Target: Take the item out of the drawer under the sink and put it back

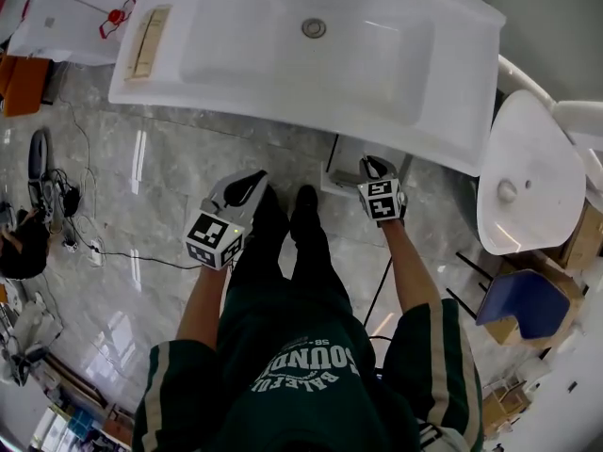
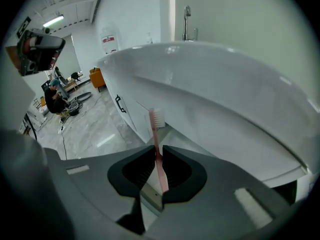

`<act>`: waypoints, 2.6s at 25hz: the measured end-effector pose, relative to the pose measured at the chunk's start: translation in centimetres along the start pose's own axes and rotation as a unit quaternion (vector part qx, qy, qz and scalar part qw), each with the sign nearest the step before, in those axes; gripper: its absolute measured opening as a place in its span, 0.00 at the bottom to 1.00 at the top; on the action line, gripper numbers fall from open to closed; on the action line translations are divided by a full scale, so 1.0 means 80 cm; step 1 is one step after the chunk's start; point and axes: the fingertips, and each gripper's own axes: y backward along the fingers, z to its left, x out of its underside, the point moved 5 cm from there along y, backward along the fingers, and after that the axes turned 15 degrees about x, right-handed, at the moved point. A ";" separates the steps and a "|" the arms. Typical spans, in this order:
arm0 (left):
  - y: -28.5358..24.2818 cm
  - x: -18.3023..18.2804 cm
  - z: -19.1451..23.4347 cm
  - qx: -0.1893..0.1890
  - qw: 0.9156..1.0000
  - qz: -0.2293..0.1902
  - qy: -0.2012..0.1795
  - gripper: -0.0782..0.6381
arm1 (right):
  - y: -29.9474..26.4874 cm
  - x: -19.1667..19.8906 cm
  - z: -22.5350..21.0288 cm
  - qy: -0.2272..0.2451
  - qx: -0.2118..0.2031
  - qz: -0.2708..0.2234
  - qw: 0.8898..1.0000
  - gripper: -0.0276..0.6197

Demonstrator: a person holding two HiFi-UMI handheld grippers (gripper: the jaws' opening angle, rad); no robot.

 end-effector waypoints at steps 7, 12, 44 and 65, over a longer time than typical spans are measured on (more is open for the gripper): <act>0.007 0.027 0.017 -0.012 1.000 0.015 0.019 0.18 | -0.065 0.026 0.010 -0.007 -0.005 0.054 0.998 0.12; 0.017 0.036 0.034 -0.025 0.999 0.020 0.031 0.18 | -0.102 0.036 0.014 -0.014 0.000 0.098 0.995 0.12; 0.031 0.042 0.037 -0.036 0.998 0.011 0.047 0.18 | -0.117 0.031 0.022 -0.043 0.000 0.136 0.990 0.15; 0.074 -0.049 0.000 -0.012 1.000 -0.024 -0.012 0.18 | 0.091 -0.052 0.071 -0.112 -0.008 0.047 0.993 0.12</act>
